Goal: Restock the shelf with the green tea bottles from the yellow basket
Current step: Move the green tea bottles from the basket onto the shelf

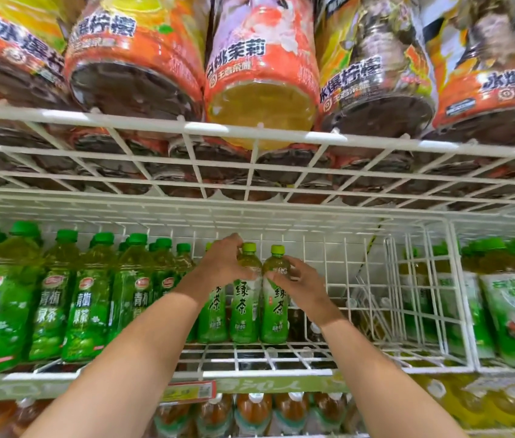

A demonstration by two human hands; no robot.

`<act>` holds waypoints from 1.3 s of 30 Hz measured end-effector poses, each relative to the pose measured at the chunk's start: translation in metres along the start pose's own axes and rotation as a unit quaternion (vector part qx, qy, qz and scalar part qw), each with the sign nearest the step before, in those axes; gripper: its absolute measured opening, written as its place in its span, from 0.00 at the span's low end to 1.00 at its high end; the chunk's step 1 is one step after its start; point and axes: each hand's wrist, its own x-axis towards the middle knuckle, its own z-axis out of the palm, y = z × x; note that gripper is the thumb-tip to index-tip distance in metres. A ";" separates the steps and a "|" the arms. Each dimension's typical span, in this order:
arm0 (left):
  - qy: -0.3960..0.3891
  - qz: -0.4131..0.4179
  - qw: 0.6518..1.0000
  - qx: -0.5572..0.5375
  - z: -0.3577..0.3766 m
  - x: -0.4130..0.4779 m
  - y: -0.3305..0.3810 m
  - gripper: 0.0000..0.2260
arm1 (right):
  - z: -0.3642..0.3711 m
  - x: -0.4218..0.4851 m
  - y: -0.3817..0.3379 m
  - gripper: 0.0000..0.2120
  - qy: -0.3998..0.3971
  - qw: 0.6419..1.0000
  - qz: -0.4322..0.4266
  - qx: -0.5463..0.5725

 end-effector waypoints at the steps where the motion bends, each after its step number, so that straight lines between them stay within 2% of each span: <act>1: -0.005 -0.005 1.000 0.011 0.002 0.002 -0.001 0.36 | 0.002 0.004 0.004 0.21 -0.004 1.000 0.003 -0.001; 11: -0.010 -0.021 0.995 0.098 0.022 0.012 0.005 0.34 | 0.009 0.022 0.012 0.25 0.031 0.995 0.059 -0.069; 15: -0.009 -0.016 0.993 0.117 0.023 0.012 0.007 0.41 | 0.002 0.025 0.004 0.25 0.012 0.993 0.070 -0.098; 20: -0.032 -0.016 0.989 0.142 0.022 0.014 0.010 0.40 | 0.001 0.031 0.000 0.23 -0.005 0.984 0.080 -0.157; 25: -0.048 -0.018 0.988 0.144 0.019 0.014 0.009 0.36 | 0.003 0.034 -0.002 0.32 0.003 0.982 0.056 -0.181; 29: -0.037 0.005 0.986 0.163 0.025 0.004 0.006 0.35 | -0.001 0.033 -0.013 0.31 -0.024 0.978 0.060 -0.198; 31: -0.017 0.021 0.983 0.180 0.024 -0.005 0.007 0.34 | -0.002 0.032 -0.022 0.35 -0.035 0.973 0.039 -0.225; 33: -0.005 0.051 0.976 0.212 0.018 -0.013 0.006 0.33 | -0.005 0.026 -0.032 0.37 -0.039 0.962 0.004 -0.270; 35: 0.000 0.076 0.965 0.253 0.009 -0.024 0.005 0.33 | -0.010 0.014 -0.044 0.32 -0.055 0.944 -0.041 -0.324; 37: -0.003 0.087 0.955 0.285 0.001 -0.040 0.006 0.33 | -0.016 -0.003 -0.055 0.28 -0.082 0.915 -0.079 -0.387; 39: -0.014 0.086 0.949 0.302 -0.007 -0.060 0.013 0.33 | -0.022 -0.024 -0.066 0.28 -0.107 0.885 -0.104 -0.440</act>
